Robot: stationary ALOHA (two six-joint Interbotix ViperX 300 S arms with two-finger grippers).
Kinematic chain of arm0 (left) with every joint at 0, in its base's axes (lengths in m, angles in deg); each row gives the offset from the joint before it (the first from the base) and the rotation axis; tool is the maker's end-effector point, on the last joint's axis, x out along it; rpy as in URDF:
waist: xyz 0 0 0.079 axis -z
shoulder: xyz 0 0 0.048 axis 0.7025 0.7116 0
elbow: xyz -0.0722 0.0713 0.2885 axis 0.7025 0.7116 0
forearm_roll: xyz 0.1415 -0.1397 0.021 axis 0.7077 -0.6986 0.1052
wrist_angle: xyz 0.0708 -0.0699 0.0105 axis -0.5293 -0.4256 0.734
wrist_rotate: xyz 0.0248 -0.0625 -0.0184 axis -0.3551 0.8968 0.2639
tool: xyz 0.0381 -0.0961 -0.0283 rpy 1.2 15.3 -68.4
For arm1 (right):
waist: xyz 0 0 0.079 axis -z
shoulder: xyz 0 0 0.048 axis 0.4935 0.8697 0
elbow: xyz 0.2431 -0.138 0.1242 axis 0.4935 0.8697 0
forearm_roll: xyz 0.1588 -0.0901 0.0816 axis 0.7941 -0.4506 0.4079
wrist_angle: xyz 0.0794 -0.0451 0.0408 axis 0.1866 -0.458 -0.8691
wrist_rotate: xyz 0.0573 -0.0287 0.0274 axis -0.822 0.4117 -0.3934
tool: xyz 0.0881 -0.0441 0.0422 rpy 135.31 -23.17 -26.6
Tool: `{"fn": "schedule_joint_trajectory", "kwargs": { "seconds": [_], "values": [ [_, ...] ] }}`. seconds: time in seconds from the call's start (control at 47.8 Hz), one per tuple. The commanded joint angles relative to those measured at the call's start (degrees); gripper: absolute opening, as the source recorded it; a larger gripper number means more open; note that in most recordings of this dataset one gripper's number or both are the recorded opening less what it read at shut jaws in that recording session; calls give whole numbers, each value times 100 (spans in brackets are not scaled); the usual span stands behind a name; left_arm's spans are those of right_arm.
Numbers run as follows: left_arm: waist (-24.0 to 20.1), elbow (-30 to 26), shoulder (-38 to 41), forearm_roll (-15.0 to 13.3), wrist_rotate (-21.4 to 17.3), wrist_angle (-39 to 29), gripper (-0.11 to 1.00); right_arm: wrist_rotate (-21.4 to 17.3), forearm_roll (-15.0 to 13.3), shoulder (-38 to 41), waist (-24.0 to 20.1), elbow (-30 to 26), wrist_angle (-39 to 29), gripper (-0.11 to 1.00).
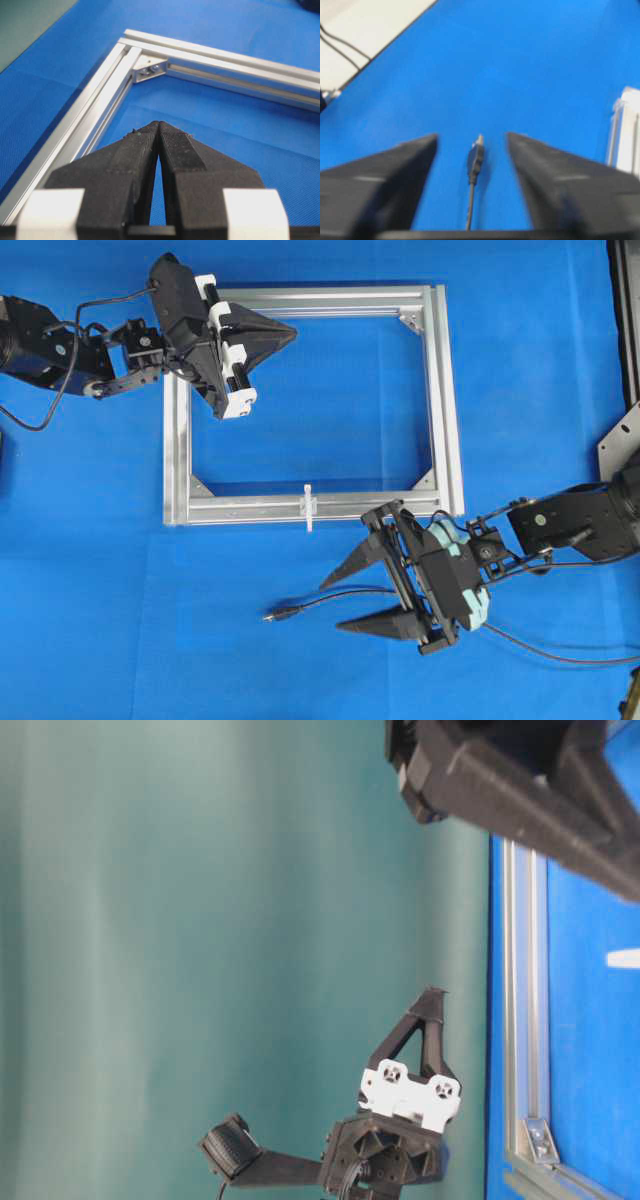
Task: Insert the wire through the string loop located in the center.
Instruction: 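Open the right gripper and lower it over the black USB cable plug end, then close the right gripper on the cable just behind the USB plug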
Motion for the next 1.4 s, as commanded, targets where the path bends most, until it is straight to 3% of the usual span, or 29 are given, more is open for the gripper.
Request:
{"fn": "schedule_joint_trajectory", "kwargs": {
  "seconds": [0.0, 0.084, 0.188, 0.439, 0.836, 1.234, 1.38],
  "values": [
    [9, -62, -158, 18, -9, 26, 0, -9, 18, -141, -44, -88, -105, 71],
    [9, -70, -149, 18, -9, 26, 0, -9, 53, -141, -53, -97, -176, 89],
    [9, -79, -158, 18, -9, 35, 0, -9, 97, -132, -44, -97, -229, 81],
    [9, -97, -149, 18, -9, 35, 0, -9, 466, 387, -70, -237, -272, 83],
    [9, -62, -158, 18, 0, 26, 0, -9, 765, 1266, -167, -686, -272, 82],
    [18, -53, -158, 18, -9, 26, 0, -9, 879, 1336, -167, -686, -272, 81],
    [9, -53, -158, 18, -9, 26, 0, -9, 879, 1336, -167, -686, -272, 72]
  ]
}}
